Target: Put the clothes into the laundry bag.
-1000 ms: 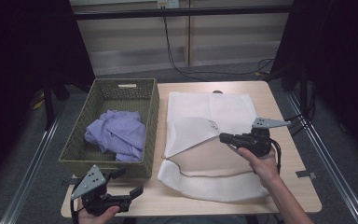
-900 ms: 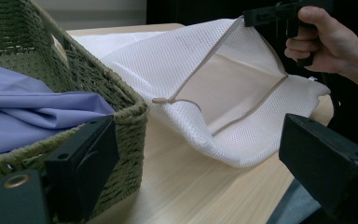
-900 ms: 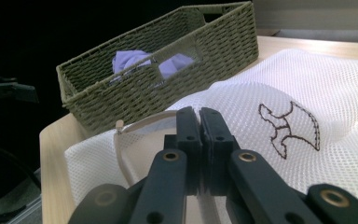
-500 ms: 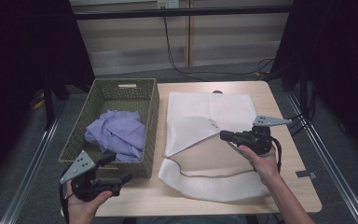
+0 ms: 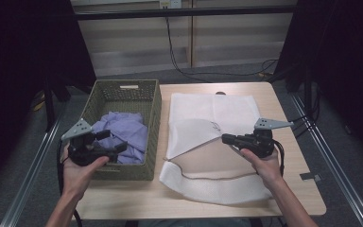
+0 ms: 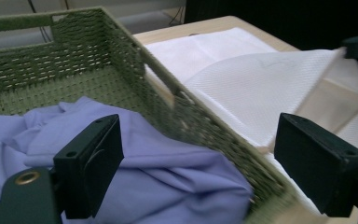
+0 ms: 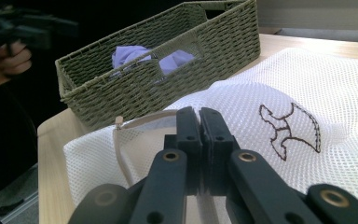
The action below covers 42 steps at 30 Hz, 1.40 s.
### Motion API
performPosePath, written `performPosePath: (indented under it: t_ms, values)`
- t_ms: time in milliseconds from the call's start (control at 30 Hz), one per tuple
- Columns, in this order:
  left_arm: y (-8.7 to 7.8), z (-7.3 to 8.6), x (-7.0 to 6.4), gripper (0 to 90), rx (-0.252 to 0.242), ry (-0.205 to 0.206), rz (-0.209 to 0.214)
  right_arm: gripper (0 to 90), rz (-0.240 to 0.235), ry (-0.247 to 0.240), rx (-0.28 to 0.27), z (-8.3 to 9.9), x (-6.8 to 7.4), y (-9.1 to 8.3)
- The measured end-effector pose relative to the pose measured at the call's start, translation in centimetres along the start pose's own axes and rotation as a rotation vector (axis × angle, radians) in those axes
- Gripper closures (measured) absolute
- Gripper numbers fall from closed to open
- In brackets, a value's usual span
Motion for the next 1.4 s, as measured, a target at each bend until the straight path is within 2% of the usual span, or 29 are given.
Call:
performPosePath:
  t_ms: [33, 133, 167, 300, 367, 400, 633, 700, 733, 867, 900, 967, 1000, 1067, 1133, 1200, 1267, 1333, 1400]
  values:
    - [0.7, -0.8, 0.3, 17.5, 0.012, 0.002, 0.003, 87.4, -0.004, -0.003, 0.001, 0.0, 0.0, 0.0]
    - [1.2, -1.5, 0.6, 20.9, 0.012, 0.011, -0.001, 87.5, -0.005, 0.0, 0.002, 0.0, -0.1, 0.0]
    - [1.8, -1.8, 0.8, 21.3, 0.022, 0.02, -0.007, 87.5, -0.003, 0.003, -0.001, 0.1, -0.2, 0.0]
    - [2.9, -1.9, 1.2, 22.0, 0.048, 0.019, -0.019, 87.5, 0.0, 0.003, -0.001, 0.1, -0.2, -0.2]
    - [3.9, -2.1, 2.0, 22.0, 0.059, -0.006, -0.027, 87.5, -0.004, -0.001, 0.002, 0.1, -0.2, -0.1]
    - [3.9, -2.1, 2.0, 22.2, 0.059, -0.006, -0.027, 87.5, -0.004, -0.001, 0.002, 0.1, -0.2, -0.1]
    - [6.5, -2.4, 3.7, 23.1, 0.147, -0.009, -0.054, 87.5, -0.003, 0.006, 0.0, 0.1, -0.5, -0.1]
    - [6.8, -2.4, 3.9, 22.4, 0.162, -0.012, -0.043, 87.5, 0.0, 0.006, 0.001, 0.1, -0.6, -0.1]
    - [7.9, -1.8, 4.3, 22.3, 0.209, -0.019, -0.059, 87.5, 0.004, 0.006, 0.006, 0.1, -0.6, -0.1]
    - [8.8, -1.3, 4.6, 20.0, 0.248, -0.025, -0.055, 87.5, 0.002, 0.005, 0.013, 0.2, -0.5, 0.1]
    - [9.3, -1.0, 4.7, 19.3, 0.285, 0.008, -0.07, 87.5, -0.004, 0.002, 0.016, 0.2, -0.5, 0.2]
    - [9.9, -0.7, 4.7, 17.7, 0.322, 0.008, -0.071, 87.5, -0.003, 0.002, 0.018, 0.2, -0.5, 0.2]
    - [9.9, -0.7, 4.7, 17.4, 0.322, 0.008, -0.071, 87.5, -0.003, 0.002, 0.018, 0.2, -0.5, 0.2]
    - [10.4, -0.4, 5.1, 15.6, 0.373, 0.021, -0.083, 87.5, -0.002, 0.007, 0.016, 0.2, -0.5, 0.1]
    - [10.5, -0.3, 5.2, 14.7, 0.378, 0.014, -0.089, 87.5, -0.002, 0.009, 0.015, 0.2, -0.6, 0.1]
    - [11.0, 0.1, 5.4, 12.4, 0.422, -0.003, -0.084, 87.5, -0.009, 0.007, 0.028, 0.3, -0.5, 0.4]
    - [11.1, 0.3, 5.4, 12.3, 0.428, -0.001, -0.097, 87.5, -0.012, 0.004, 0.031, 0.4, -0.4, 0.5]
    - [11.5, 0.6, 5.4, 12.0, 0.456, 0.007, -0.1, 87.5, -0.014, 0.007, 0.037, 0.5, -0.5, 0.5]
    - [11.9, 0.7, 5.1, 11.6, 0.493, 0.062, -0.137, 87.5, -0.011, 0.01, 0.035, 0.5, -0.5, 0.4]
Point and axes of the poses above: each handheld gripper's, and its own axes: y roughly forward along the jaws, z roughly out of its underside, x roughly to its left, the point moved 1 cm from there along y, roughly forward along the jaws, and after that the axes turned 12 degrees about -z, right-handed, at the moved point
